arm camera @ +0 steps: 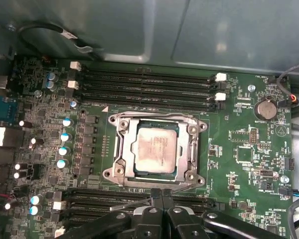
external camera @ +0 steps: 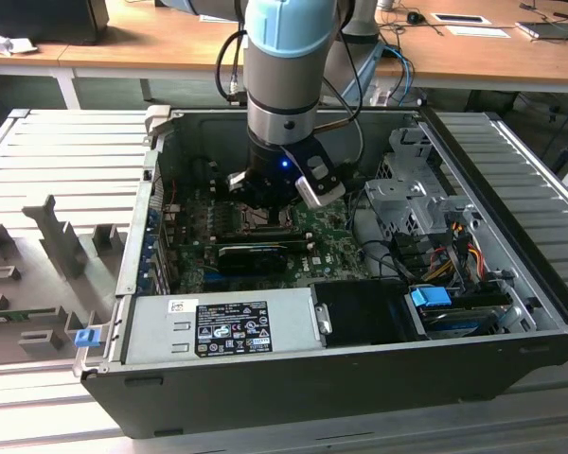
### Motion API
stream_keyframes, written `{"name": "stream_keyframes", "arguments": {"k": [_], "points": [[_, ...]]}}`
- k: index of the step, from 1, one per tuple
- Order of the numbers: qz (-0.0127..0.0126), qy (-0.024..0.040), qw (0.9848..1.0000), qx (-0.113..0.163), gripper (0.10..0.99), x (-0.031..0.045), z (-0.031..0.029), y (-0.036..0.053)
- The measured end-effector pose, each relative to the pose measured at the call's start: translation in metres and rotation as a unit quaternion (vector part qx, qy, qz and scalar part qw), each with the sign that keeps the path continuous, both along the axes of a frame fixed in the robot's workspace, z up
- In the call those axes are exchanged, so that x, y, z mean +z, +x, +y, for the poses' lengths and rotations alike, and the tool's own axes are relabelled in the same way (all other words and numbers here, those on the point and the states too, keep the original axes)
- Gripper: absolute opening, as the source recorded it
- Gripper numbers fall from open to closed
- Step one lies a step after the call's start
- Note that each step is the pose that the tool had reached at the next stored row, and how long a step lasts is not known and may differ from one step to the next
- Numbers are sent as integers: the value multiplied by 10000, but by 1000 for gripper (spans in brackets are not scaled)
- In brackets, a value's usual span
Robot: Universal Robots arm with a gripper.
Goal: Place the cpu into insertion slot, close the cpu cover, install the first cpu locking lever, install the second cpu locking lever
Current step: 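Install the second cpu locking lever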
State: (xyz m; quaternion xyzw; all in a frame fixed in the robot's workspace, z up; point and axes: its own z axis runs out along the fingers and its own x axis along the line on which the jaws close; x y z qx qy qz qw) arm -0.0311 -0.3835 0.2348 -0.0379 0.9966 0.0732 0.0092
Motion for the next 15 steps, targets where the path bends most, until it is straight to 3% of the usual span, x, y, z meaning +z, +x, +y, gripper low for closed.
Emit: {"name": "stream_keyframes", "arguments": {"k": [15], "points": [[0,1,10000,1,106,-32,0,-10]]}}
